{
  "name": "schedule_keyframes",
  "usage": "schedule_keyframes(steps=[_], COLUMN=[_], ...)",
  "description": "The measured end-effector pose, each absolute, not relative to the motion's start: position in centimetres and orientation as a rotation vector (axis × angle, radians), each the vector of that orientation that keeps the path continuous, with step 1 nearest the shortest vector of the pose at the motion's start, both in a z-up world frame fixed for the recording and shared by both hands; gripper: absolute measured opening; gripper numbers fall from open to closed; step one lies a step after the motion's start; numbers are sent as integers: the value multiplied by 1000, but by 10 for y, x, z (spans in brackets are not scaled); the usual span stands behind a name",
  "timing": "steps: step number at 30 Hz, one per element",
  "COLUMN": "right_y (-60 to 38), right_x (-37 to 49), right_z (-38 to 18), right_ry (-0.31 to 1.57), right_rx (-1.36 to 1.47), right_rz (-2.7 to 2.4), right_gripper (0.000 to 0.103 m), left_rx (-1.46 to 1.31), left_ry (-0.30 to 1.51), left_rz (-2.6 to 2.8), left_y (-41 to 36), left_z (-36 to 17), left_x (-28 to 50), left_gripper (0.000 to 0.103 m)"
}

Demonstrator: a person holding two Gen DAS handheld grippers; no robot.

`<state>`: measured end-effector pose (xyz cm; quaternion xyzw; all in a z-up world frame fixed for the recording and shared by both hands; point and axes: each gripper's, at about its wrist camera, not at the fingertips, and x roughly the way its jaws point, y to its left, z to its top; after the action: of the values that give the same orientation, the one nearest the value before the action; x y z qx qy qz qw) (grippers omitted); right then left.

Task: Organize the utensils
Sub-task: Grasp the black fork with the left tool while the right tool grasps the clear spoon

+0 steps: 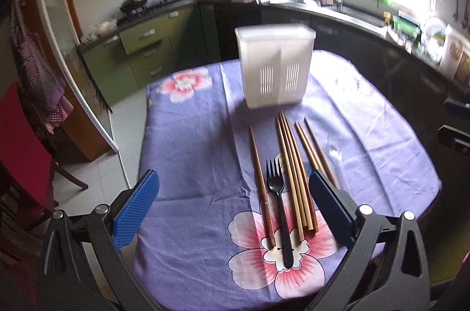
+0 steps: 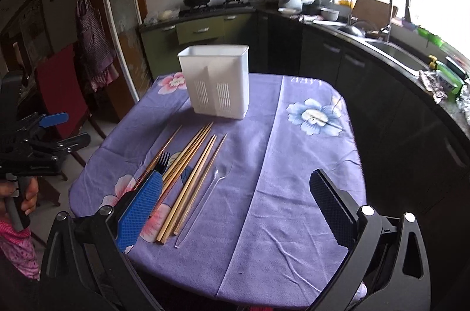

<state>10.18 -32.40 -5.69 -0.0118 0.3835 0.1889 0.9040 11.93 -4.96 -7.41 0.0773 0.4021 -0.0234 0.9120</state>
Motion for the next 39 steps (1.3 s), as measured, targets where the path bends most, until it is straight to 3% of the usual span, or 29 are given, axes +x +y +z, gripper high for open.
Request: schedule_keyframes(steps=[7, 10, 13, 15, 17, 18, 20, 21, 39], right_y=[-304, -302, -305, -303, -299, -298, -294, -293, -270], right_x=[166, 185, 199, 205, 209, 210, 213, 214, 215], right_z=[-96, -110, -117, -118, -118, -118, -120, -122, -142], right_ry=[1064, 1155, 1243, 1263, 1277, 1285, 1309, 1324, 1429], right_rx=[-35, -7, 60, 60, 46, 48, 61, 69, 60], right_rz=[398, 390, 385, 380, 376, 375, 388, 391, 375], right_gripper=[99, 91, 77, 71, 65, 61, 47, 47, 29], left_rx=[178, 156, 150, 130, 127, 126, 113, 108, 109], left_ry=[1128, 1181, 1227, 1261, 1294, 1307, 1338, 1351, 1472], left_rz=[-125, -105, -93, -116, -126, -129, -137, -135, -117], left_y=[-74, -78, -81, -85, -89, -91, -93, -93, -94], left_z=[-124, -136, -140, -140, -145, -147, -153, -154, -178], left_x=[185, 198, 202, 204, 204, 207, 207, 208, 208], left_gripper=[97, 93, 73, 67, 51, 49, 32, 28, 18])
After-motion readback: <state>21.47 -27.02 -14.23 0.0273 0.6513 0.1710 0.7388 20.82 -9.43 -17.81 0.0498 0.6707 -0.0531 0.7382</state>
